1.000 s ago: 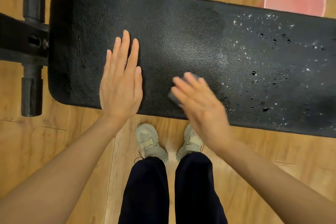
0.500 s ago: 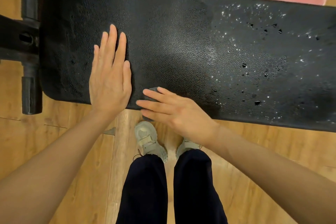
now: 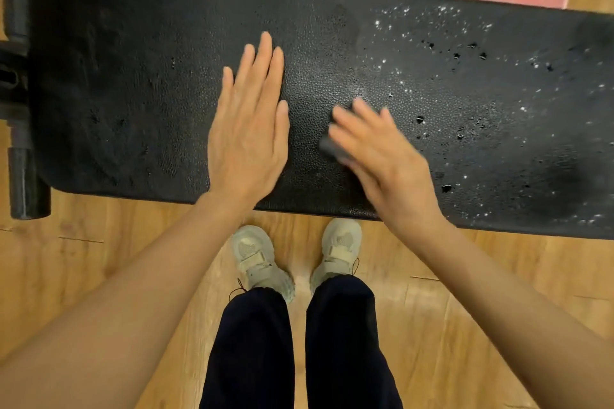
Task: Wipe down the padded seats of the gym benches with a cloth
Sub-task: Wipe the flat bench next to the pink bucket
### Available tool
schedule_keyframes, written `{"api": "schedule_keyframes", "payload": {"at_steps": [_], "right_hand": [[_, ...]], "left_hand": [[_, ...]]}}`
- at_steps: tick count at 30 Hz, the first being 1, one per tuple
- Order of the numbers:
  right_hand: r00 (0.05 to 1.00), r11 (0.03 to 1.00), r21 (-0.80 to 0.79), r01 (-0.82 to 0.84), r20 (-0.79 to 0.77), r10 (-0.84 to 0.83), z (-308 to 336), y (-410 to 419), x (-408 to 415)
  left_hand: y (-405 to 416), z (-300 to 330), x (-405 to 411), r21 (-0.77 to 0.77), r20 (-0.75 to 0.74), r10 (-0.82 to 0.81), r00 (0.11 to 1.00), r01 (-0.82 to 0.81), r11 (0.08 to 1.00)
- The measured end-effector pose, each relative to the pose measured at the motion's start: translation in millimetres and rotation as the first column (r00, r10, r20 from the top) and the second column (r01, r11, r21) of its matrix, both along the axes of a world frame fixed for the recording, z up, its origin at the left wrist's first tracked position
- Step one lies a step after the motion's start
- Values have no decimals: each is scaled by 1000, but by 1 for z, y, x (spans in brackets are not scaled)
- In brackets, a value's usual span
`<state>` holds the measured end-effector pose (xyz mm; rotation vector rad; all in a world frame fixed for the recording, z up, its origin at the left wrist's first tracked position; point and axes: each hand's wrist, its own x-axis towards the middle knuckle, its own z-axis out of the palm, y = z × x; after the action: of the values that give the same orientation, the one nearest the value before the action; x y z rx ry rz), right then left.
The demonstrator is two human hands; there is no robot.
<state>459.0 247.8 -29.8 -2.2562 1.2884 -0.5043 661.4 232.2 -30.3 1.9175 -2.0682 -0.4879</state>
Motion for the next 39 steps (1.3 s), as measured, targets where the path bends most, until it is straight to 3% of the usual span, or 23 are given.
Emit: {"api": "schedule_keyframes", "payload": {"at_steps": [2,4,7,10,14,17,22,25,29,35,39], "right_hand": [[977,977,-22,213,25,-212,-3,-11,16],[958,958,-20,287,32,-287,-1,12,20],[986,986,42,164,6,-165,8,67,-2],[998,998,23,65,-25,-64,4,55,-21],[950,949,-51,311,29,-310,-6,-31,-9],[894,894,3,447,39,-447,-2,-31,4],[954,956,50,290,61,-292,8,60,7],[943,947,37,319,85,-321,3,8,11],[826,833,-3,553,132,-548,-5,-70,33],[943,944,20,328,54,-329,6,34,23],[941,941,-40,337,46,-335,-2,-43,24]], "left_hand": [[0,-1,0,-2,26,0,1000,0,1000],[0,-1,-1,-4,32,-10,999,10,1000],[0,0,-3,-5,48,1,999,-1,1000],[0,0,-3,2,59,8,998,-9,1000],[0,-1,-3,-5,58,16,998,-16,1000],[1,-1,-3,-2,53,16,998,-15,1000],[0,-2,-2,-1,48,12,999,-12,1000],[0,-1,-2,3,50,12,999,-12,1000],[0,-2,-1,10,60,7,998,-8,1000],[-1,2,1,32,-39,15,999,-14,999],[-17,7,0,22,-105,2,994,0,1000]]}}
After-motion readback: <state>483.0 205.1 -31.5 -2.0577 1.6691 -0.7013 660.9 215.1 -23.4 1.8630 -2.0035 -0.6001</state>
